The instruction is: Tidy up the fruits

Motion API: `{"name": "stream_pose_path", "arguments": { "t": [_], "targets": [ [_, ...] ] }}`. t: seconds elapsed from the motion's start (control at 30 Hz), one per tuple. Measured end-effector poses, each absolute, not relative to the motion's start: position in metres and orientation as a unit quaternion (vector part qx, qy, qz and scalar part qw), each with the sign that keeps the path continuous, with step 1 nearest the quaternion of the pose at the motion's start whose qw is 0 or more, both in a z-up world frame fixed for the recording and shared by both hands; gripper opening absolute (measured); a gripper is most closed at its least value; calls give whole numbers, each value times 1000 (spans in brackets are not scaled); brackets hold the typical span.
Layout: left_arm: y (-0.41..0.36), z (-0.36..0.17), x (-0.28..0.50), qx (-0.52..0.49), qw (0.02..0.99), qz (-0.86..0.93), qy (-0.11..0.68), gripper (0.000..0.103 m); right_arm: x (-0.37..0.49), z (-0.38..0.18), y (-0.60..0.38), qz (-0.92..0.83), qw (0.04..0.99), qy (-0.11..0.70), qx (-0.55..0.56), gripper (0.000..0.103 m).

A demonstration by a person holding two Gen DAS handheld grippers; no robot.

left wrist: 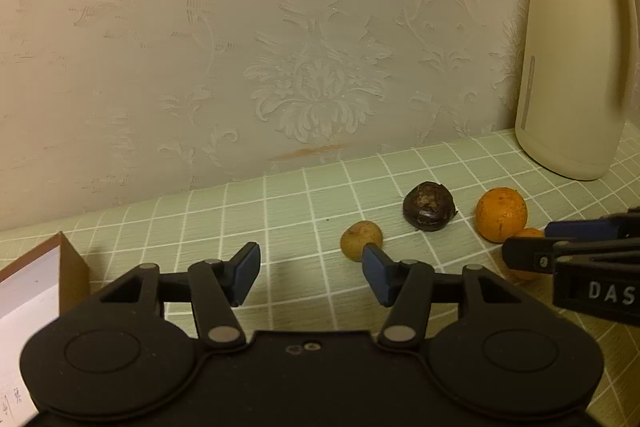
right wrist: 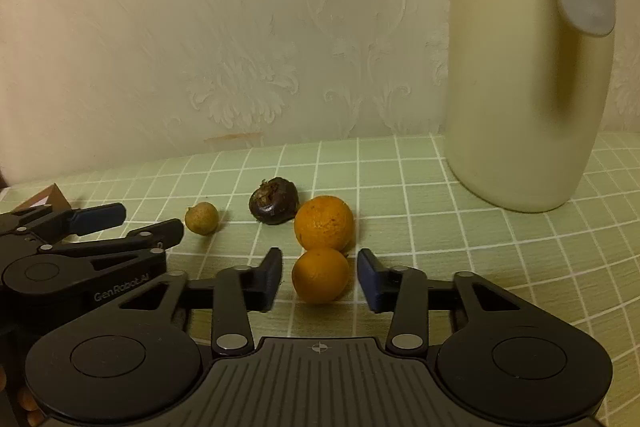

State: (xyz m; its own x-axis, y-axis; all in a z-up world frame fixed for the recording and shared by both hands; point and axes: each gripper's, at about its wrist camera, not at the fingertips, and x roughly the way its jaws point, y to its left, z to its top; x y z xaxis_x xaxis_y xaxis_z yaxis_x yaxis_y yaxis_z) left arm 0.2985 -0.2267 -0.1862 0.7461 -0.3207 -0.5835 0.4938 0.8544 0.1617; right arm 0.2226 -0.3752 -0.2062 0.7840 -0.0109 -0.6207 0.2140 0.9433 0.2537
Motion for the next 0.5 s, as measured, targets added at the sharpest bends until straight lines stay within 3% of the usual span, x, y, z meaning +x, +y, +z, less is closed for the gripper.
{"name": "stream_pose_path", "arguments": {
  "t": [0.43, 0.5],
  "targets": [
    [-249, -195, 305, 157, 916, -237, 285, 47, 226, -211, -374, -61, 928, 331, 158, 33],
    [-250, -196, 307, 156, 914, -238, 289, 41, 227, -210, -373, -61, 928, 332, 158, 33]
  ]
}}
